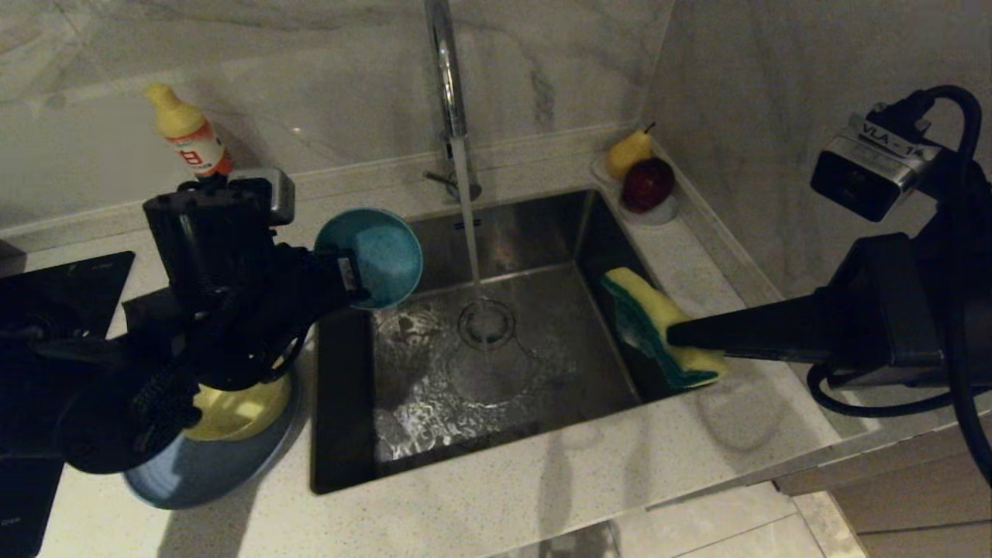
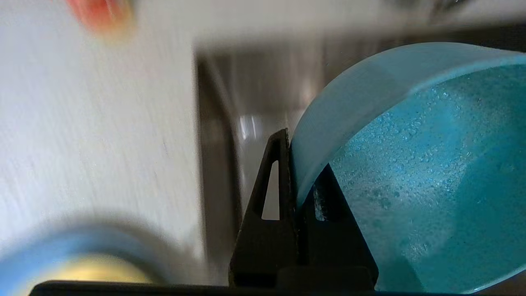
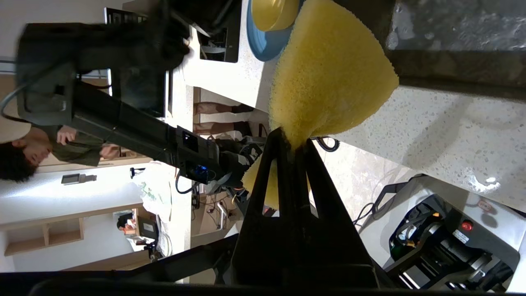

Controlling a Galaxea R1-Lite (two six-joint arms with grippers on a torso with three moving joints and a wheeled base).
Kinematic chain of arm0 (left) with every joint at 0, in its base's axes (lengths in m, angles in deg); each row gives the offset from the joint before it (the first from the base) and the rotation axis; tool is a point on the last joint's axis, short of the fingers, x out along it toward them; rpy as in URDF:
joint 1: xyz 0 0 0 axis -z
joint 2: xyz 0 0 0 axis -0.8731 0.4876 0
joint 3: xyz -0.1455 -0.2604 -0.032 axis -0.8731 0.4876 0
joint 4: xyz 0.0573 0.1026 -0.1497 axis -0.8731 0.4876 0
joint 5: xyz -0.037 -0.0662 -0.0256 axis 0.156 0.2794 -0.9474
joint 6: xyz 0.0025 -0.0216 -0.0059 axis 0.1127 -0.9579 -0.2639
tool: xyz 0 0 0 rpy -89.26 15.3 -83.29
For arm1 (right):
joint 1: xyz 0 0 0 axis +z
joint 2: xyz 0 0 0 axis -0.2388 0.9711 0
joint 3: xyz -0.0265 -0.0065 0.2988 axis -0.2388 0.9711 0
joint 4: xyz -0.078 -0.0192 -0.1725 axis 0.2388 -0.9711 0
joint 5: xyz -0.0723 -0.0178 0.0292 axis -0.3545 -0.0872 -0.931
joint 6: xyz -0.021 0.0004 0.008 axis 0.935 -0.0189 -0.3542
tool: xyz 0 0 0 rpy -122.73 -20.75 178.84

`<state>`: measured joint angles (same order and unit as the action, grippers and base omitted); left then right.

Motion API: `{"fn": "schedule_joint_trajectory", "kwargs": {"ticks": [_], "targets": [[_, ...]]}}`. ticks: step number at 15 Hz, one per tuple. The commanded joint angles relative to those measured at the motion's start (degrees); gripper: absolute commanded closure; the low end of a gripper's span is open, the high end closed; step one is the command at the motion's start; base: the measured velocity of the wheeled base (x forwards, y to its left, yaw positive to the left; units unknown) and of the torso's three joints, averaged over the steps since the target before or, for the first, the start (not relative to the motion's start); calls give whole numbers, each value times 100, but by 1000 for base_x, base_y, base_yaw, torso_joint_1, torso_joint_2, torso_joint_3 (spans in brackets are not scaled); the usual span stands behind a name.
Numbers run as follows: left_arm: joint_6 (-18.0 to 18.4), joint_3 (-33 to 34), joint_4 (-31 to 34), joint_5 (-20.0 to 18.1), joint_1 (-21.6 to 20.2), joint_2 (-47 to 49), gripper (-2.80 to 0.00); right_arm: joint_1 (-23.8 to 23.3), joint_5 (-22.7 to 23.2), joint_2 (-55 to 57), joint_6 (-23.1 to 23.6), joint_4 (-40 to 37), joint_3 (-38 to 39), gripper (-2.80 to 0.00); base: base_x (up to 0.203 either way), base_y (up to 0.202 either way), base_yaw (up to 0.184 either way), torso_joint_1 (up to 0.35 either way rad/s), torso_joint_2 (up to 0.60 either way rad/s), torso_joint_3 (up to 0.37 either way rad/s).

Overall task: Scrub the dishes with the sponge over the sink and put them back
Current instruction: Place the bowl on the table

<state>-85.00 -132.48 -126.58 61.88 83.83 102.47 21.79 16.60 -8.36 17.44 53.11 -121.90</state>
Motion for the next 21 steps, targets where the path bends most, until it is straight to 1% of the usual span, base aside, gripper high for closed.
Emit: {"fn": "schedule_joint_trajectory", "kwargs": {"ticks": [1, 2, 3, 4, 5, 6, 8, 9, 10, 12, 13, 15, 17, 19, 21], "targets": [[-1259, -802, 3034, -186, -5, -293, 0, -1, 18, -48, -20, -4, 57, 0, 0, 0, 0, 0, 0, 0], [-1811, -1124, 3786, -429, -6, -326, 0, -1, 18, -39, -20, -4, 68, 0, 0, 0, 0, 0, 0, 0], [-2325, -1432, 4446, -816, -7, -395, 0, -10, 18, -39, -20, -4, 86, 0, 0, 0, 0, 0, 0, 0], [-2667, -1683, 5007, -1240, -18, -483, 0, -28, 18, -48, -20, -4, 95, 0, 0, 0, 0, 0, 0, 0], [-2910, -1951, 5447, -1522, -55, -566, 0, -54, 18, -48, -20, -4, 112, 0, 0, 0, 0, 0, 0, 0], [-3118, -2218, 5796, -1641, -106, -634, 0, -85, 18, -25, -20, -4, 138, 0, 0, 0, 0, 0, 0, 0], [-3579, -2655, 6463, -1686, -332, -819, 0, -141, 18, -13, -14, 10, 201, 0, 0, 0, 0, 0, 0, 0], [-3717, -2814, 6754, -1675, -518, -907, 0, -195, 25, -4, -11, 6, 217, 0, 0, 0, 0, 0, 0, 0], [-3818, -2893, 6902, -1619, -728, -954, 0, -221, 19, 4, -11, 4, 234, 0, 0, 0, 0, 0, 0, 0], [-3943, -2923, 7009, -1375, -1248, -1133, 0, -282, 23, 6, -8, -4, 253, 0, 0, 0, 0, 0, 0, 0], [-3960, -2893, 7027, -1318, -1533, -1242, 0, -291, 18, 36, -11, -13, 253, 0, 0, 0, 0, 0, 0, 0], [-3987, -2788, 7115, -1288, -2249, -1409, 0, -324, 18, 111, -10, -13, 253, 0, 0, 0, 0, 0, 0, 0], [-4090, -2607, 7167, -1288, -2895, -1513, 0, -335, 26, 183, -7, -13, 272, 0, 0, 0, 0, 0, 0, 0], [-4201, -2413, 7186, -1321, -3398, -1628, 0, -344, 9, 207, -3, 4, 332, 0, 0, 0, 0, 0, 0, 0], [-4279, -2296, 7181, -1334, -4003, -1664, 0, -400, 5, 165, -3, -22, 332, 0, 0, 0, 0, 0, 0, 0]]}}
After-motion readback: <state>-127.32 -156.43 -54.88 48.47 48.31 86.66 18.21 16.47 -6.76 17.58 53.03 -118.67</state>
